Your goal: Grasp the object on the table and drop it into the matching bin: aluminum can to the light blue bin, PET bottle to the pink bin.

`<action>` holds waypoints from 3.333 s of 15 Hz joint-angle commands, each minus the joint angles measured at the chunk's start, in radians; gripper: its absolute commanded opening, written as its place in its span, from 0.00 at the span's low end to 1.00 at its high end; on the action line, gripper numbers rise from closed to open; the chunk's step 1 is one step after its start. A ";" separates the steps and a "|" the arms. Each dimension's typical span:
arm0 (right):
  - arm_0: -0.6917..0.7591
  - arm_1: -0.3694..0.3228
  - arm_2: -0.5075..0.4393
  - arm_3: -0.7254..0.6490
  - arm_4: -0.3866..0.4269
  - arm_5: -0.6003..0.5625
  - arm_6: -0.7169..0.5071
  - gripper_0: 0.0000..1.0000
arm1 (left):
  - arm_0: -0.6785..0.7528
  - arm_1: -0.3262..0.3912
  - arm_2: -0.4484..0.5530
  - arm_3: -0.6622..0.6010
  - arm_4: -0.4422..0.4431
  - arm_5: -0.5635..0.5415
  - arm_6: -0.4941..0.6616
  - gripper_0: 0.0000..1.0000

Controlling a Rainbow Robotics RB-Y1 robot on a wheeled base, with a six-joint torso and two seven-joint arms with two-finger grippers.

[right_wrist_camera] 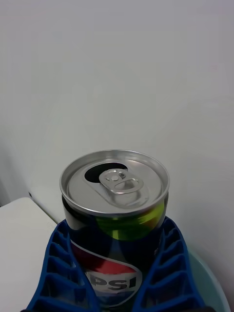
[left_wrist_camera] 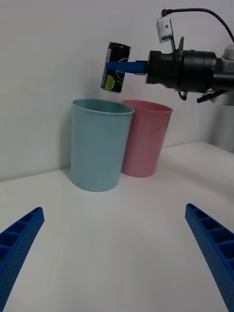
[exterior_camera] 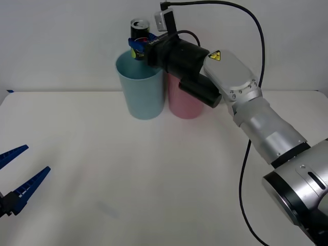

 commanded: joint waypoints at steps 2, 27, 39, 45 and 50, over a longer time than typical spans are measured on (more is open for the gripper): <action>-0.026 0.024 0.002 0.050 0.002 0.045 0.014 0.00 | 0.000 0.000 0.000 0.000 0.000 0.000 0.000 1.00; 0.344 -0.167 0.066 -0.505 -0.038 0.037 0.053 1.00 | 0.000 0.000 0.000 0.000 0.000 0.000 0.000 1.00; 0.795 -0.433 -0.123 -0.895 -0.209 -0.288 0.152 1.00 | 0.000 0.000 0.000 0.000 0.000 0.000 0.000 1.00; 0.993 -0.431 -0.330 -0.893 -0.241 -0.434 0.325 1.00 | 0.000 0.000 0.000 0.000 0.000 0.000 0.000 1.00; 1.146 -0.370 -0.577 -0.892 -0.245 -0.655 0.302 1.00 | 0.000 0.000 0.000 0.000 0.000 0.000 0.000 1.00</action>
